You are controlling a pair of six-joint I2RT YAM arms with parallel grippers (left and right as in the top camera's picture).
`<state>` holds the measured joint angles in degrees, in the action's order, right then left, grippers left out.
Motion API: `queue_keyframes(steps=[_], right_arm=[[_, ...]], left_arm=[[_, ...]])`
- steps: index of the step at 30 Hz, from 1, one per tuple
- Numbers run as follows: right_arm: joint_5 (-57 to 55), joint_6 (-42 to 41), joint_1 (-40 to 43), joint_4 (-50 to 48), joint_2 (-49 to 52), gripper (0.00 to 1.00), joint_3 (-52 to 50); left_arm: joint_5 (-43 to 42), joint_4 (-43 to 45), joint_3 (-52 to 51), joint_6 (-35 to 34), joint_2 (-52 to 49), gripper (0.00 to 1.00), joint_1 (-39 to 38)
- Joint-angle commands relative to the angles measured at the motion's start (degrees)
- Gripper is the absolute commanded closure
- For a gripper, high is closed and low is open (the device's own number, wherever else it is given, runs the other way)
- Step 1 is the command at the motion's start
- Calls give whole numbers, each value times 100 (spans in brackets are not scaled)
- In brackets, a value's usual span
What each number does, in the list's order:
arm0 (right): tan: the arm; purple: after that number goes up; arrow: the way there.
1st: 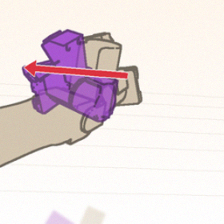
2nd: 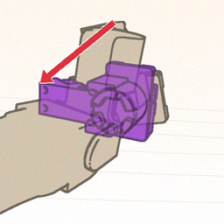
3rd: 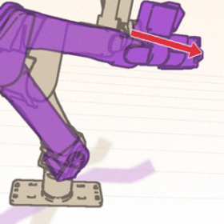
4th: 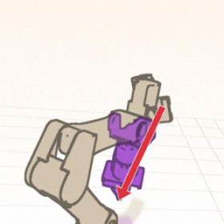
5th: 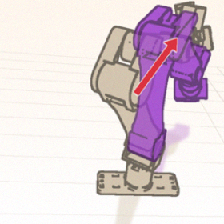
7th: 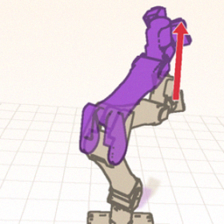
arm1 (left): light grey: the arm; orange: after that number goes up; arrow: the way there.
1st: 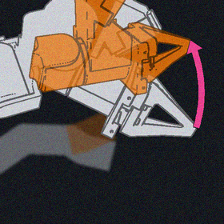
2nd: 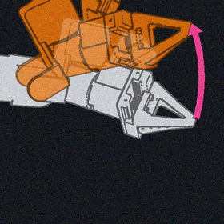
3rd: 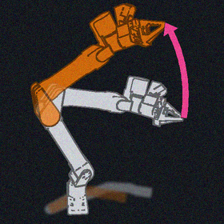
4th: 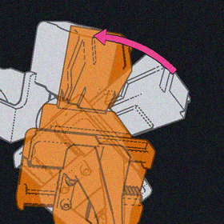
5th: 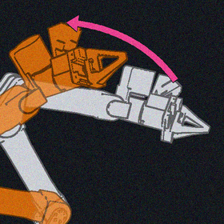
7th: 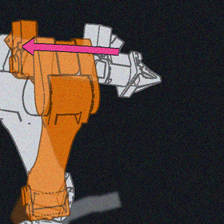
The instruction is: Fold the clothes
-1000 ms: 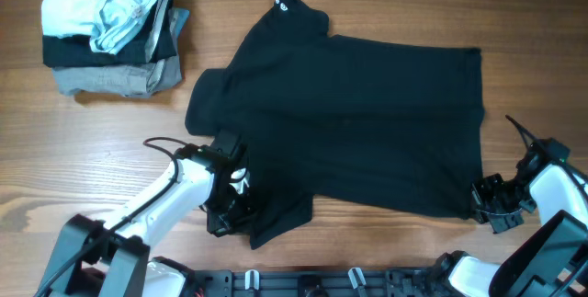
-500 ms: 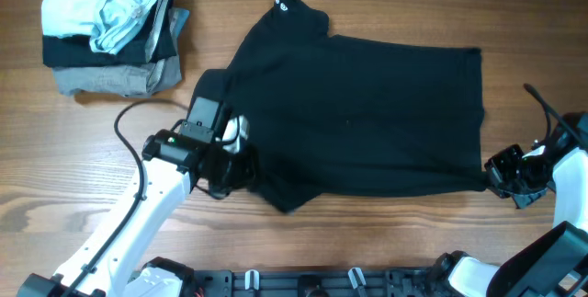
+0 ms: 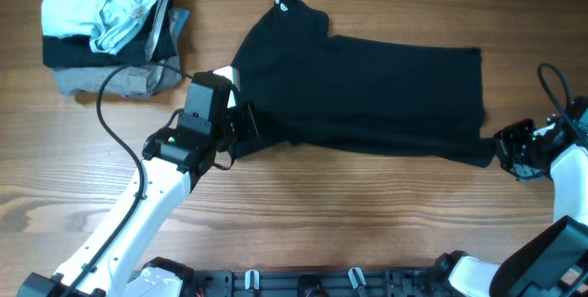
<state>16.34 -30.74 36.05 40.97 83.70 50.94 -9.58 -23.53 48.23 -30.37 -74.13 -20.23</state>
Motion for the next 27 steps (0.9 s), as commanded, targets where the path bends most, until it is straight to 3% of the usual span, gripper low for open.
queue_keyframes(steps=[1,11,12,13,16,18,22,24,27], right_arm=[[107,-94,-85,-157,197,96,4],[-127,-420,-92,-490,236,96,4],[-133,-398,-96,-492,236,95,4],[-131,-378,-96,-492,236,95,4],[-131,-372,-96,-466,236,95,4],[-131,-369,-96,-424,236,95,4],[-131,-345,-96,-404,236,95,4],[-133,-348,-96,-407,236,95,4],[-131,-264,-96,-387,236,95,4]], left_arm=[[350,315,50,-57,-101,96,26],[525,1279,50,9,-844,95,28],[553,1303,50,9,-890,88,28],[568,1268,50,11,-918,72,28],[584,850,50,11,-929,44,118],[584,393,50,81,-929,32,251],[306,-348,48,732,-940,30,463],[4,-420,48,1561,-1080,30,463],[13,-289,48,1825,-1523,33,474]])
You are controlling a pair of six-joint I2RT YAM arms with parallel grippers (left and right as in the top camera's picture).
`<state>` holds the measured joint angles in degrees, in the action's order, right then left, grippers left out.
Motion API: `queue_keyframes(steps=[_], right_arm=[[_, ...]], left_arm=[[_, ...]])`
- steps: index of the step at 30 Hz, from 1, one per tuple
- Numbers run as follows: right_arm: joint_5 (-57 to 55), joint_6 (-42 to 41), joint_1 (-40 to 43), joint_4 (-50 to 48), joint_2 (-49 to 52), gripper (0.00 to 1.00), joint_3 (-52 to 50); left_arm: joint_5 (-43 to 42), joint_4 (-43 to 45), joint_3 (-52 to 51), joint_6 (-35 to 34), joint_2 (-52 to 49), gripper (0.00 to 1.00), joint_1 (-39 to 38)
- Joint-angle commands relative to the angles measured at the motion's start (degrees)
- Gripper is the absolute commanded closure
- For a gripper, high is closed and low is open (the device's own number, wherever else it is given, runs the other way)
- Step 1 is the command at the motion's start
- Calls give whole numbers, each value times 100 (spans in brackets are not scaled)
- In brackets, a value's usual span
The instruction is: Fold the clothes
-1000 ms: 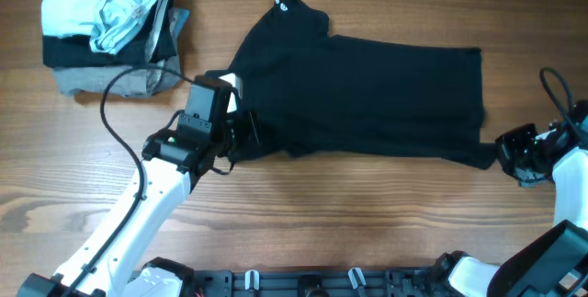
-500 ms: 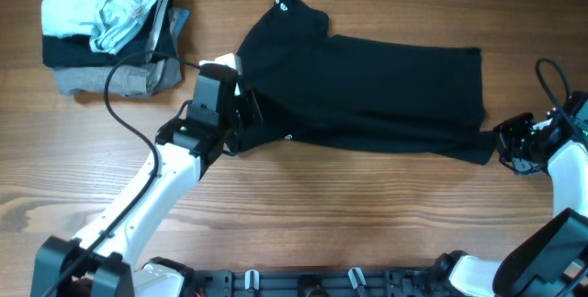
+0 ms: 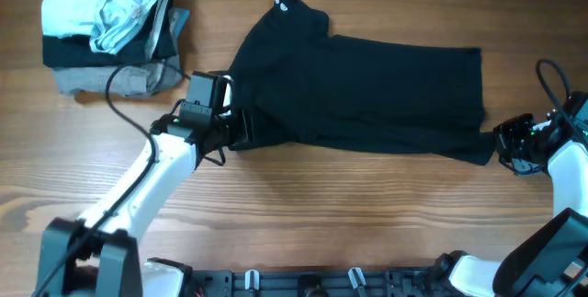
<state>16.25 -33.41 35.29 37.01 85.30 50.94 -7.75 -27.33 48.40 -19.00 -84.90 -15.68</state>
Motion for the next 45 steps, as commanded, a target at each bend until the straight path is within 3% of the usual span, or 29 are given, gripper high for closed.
queue_keyframes(steps=[1,4,6,7,9,19,21,25,36,40,41,42,45], right_arm=[[-125,44,-20,9,76,94,4],[-122,48,-20,13,76,94,4],[-125,50,-20,26,76,94,4],[-125,74,-20,33,76,94,4],[-144,271,-20,39,76,94,4],[-271,844,-20,306,74,94,9],[57,1189,-20,293,74,94,48],[949,1550,-20,219,74,80,48],[1209,1239,-195,-981,127,83,-7],[1215,1231,-216,-951,380,80,-7],[1204,1246,-238,-717,455,69,-7],[1187,1246,-251,-487,525,51,-7],[334,1121,-321,177,778,37,-7]], left_arm=[[-223,232,31,719,-654,36,20],[-621,579,31,1029,-1051,46,20],[-614,612,33,1023,-1106,64,24],[-614,599,37,970,-1095,80,28],[-616,564,50,955,-1025,96,94],[-640,2,170,772,-219,96,1309],[-662,-162,170,833,-219,96,1322],[-660,-177,170,831,-219,96,1318],[-660,214,170,831,-221,96,1318],[-660,225,170,831,-221,96,1318],[-660,225,170,831,-221,95,1318],[-660,225,170,828,-221,95,1318],[-662,219,170,828,-221,94,1318]])
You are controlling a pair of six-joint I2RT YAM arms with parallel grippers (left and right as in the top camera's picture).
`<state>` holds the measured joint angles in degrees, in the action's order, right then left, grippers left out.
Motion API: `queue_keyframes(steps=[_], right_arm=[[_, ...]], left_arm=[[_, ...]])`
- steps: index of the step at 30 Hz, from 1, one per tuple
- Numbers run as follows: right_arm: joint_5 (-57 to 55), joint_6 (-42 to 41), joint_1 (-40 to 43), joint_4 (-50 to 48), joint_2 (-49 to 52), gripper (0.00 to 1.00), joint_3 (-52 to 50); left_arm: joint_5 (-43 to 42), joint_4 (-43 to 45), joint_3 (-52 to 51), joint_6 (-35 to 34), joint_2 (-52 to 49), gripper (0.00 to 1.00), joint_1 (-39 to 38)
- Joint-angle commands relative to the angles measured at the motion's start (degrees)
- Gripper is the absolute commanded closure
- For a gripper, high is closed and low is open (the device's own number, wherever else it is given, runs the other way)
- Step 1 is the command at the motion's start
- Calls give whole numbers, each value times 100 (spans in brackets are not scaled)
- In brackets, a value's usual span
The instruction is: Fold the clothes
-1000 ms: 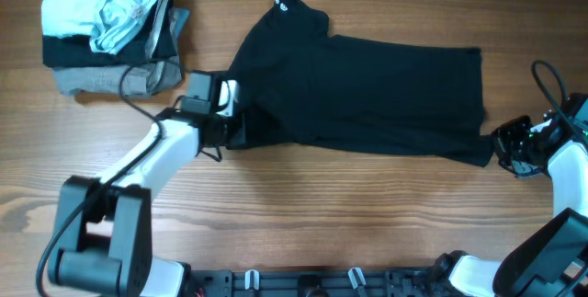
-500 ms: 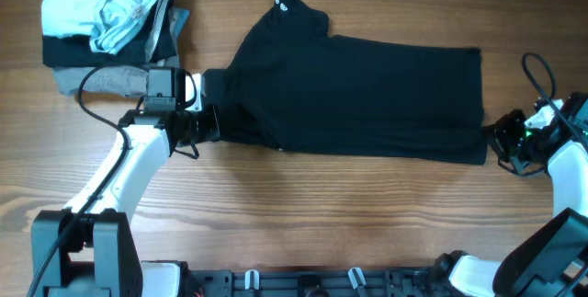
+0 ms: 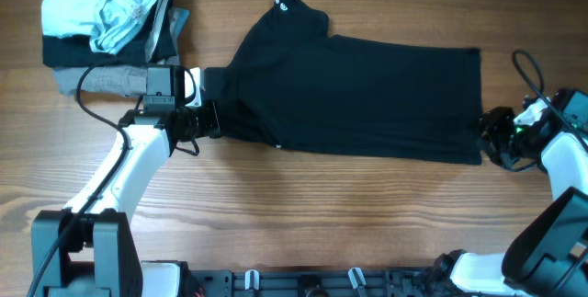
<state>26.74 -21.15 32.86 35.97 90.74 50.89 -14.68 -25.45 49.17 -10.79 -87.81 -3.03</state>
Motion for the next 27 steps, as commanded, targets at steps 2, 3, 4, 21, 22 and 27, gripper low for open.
queue_keyframes(steps=[2,3,4,21,22,27], right_arm=[[-1141,-286,-76,367,271,35,-2],[-1132,-286,-76,356,269,35,0],[-1132,-326,-76,350,269,36,0],[-428,-1082,-83,-387,271,96,-2],[-291,-1102,-83,-560,271,96,-2],[-306,-1679,-127,-850,271,96,-2]], left_arm=[[33,33,94,7,70,92,52],[31,31,94,7,70,91,52],[31,15,94,7,70,91,52],[-59,-138,94,7,70,87,52],[-107,-138,94,7,70,87,52],[-140,-136,94,7,70,85,52]])
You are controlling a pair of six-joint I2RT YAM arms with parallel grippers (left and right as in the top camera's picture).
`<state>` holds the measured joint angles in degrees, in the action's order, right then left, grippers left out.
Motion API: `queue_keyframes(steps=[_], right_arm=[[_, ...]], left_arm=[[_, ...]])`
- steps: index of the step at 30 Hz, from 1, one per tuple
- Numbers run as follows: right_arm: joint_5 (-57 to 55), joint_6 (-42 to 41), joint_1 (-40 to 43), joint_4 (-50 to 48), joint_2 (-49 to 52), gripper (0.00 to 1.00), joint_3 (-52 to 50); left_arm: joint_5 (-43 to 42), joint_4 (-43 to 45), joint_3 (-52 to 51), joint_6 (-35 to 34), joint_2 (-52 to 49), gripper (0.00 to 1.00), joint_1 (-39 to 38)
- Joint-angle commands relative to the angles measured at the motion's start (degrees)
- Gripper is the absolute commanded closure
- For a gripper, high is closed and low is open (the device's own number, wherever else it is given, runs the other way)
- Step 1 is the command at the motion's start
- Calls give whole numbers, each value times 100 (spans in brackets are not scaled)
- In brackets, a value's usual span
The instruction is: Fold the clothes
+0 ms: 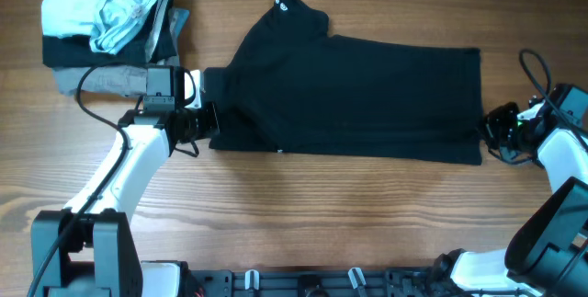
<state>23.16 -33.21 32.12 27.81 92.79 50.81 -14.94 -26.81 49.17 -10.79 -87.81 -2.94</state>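
A black T-shirt (358,95) lies spread flat on the wooden table, collar toward the top left and hem to the right. My left gripper (208,119) is at the left sleeve's edge, shut on the cloth. My right gripper (487,137) sits against the lower right part of the hem. Its dark fingers merge with the cloth, so I cannot tell whether they hold it.
A stack of folded clothes (108,30), pale blue on top over black and grey pieces, sits at the far left corner, just behind the left arm. Bare wood (331,214) runs along the front of the shirt.
The right gripper has shifted slightly to the right at the hem. The sleeve's lower edge by the left gripper now lies a little flatter and lower. The left arm has barely moved.
At first the left sleeve was bunched under the shirt's side with my left gripper on it, and the right hem corner sagged outward. The left gripper then stood further left each time, drawing the sleeve out. The hem straightened, and the shirt now lies flat.
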Motion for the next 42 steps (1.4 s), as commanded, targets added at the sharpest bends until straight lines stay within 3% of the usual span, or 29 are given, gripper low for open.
queue_keyframes(steps=[1,8,9,12,13,15,21,24,34,36,37,38,39,42], right_arm=[[-48,-490,-83,-37,66,96,7],[-348,-446,-348,-988,66,96,7],[-354,-426,-356,-1073,66,89,7],[-369,-326,-354,-1130,66,39,7],[-367,-229,-356,-1126,66,33,7],[-337,90,-354,-1060,63,31,9],[640,1051,-354,-750,-142,32,9],[914,1373,-354,-428,-369,32,9],[909,1519,-356,-7,-481,30,9],[909,1521,-356,-4,-481,30,9],[907,1519,-356,7,-481,30,9],[907,1519,-356,13,-481,30,9],[907,1519,-356,13,-481,30,9],[892,1519,-356,11,-481,30,9]], left_arm=[[-116,0,94,7,70,85,44],[-376,-2,94,13,70,83,42],[-389,-4,94,17,70,82,17],[-588,-4,94,337,70,73,-201],[-588,-2,94,367,70,71,-289],[-586,11,94,485,70,65,-623],[-494,72,92,763,63,62,-1499],[-494,0,66,765,-39,54,-1773],[-669,404,63,758,-866,46,-2142],[-660,518,63,732,-870,52,-2144],[-669,577,63,710,-870,60,-2144],[-669,632,72,640,-870,82,-2144],[-671,647,98,525,-868,96,-2140],[-673,627,269,256,-828,96,-2105]])
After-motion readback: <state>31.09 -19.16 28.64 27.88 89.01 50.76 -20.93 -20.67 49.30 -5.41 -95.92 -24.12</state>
